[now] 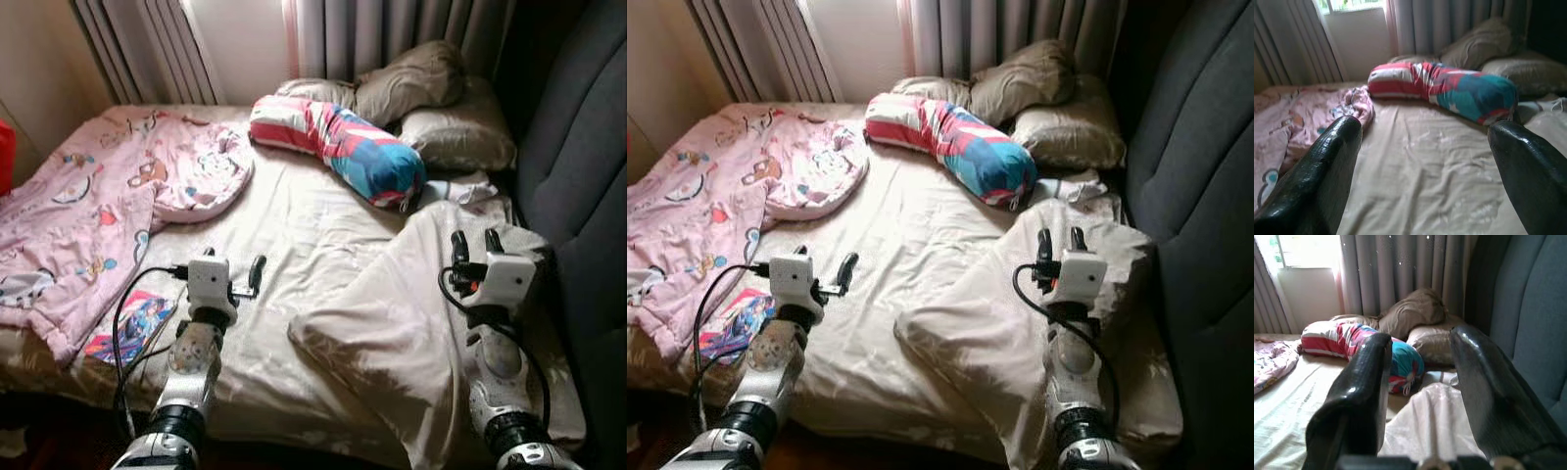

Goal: Clean up the room

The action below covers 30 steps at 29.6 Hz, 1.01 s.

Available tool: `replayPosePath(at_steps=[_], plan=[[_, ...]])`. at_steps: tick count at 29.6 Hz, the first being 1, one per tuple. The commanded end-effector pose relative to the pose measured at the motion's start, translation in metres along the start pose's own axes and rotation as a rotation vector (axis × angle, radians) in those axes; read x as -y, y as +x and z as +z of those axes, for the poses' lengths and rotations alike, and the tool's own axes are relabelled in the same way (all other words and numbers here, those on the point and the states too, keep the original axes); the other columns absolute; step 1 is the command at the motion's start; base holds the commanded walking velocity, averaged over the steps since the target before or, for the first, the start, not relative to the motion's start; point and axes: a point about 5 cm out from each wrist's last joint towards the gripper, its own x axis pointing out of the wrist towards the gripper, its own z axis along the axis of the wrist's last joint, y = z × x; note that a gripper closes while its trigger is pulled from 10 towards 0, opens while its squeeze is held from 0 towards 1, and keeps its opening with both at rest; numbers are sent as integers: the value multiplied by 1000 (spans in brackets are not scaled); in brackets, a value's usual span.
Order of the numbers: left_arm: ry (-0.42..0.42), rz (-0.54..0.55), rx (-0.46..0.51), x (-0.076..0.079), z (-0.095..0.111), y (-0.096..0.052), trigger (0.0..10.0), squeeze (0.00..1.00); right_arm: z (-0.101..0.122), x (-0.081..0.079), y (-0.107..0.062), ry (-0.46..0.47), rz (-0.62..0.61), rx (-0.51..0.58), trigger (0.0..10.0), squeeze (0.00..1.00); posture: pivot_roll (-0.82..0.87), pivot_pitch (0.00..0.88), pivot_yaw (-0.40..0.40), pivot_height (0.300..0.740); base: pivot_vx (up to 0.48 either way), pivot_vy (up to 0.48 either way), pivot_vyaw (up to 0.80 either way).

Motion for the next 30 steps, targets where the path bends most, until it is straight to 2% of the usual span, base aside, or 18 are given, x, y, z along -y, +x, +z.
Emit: replayPosePath(at_steps=[1, 6, 9, 12, 15, 22, 30], plan=[[0, 8, -3, 0, -4, -6, 10000, 0, -4, 0, -5, 10, -7, -24, 10000, 0, -129, 47, 52, 740, 0, 0, 0], [6, 6, -13, 4, -10, -22, 10000, 0, -12, 6, -22, -16, 3, -51, 10000, 0, -128, 47, 36, 740, 0, 0, 0], [14, -3, -26, 4, -14, -39, 10000, 0, -16, 11, -40, -19, -5, -71, 10000, 0, -127, 61, 23, 740, 0, 0, 0], [33, 0, -56, 0, -20, -54, 10000, 0, -22, 14, -58, -27, -12, -106, 10000, 0, -125, 77, 22, 740, 0, 0, 0], [35, 15, -71, -4, -22, -60, 10000, 0, -24, 15, -65, -26, -23, -127, 10000, 0, -123, 88, 22, 740, 0, 0, 0], [29, 24, -95, -8, -18, -60, 10000, 0, -14, 1, -61, 21, -12, -123, 10000, 0, -112, 100, 23, 740, 0, 0, 0], [21, 12, -112, -5, -18, -63, 10000, 0, -16, -8, -61, 24, 10, -181, 10000, 0, -102, 104, 32, 731, 0, 0, 0]])
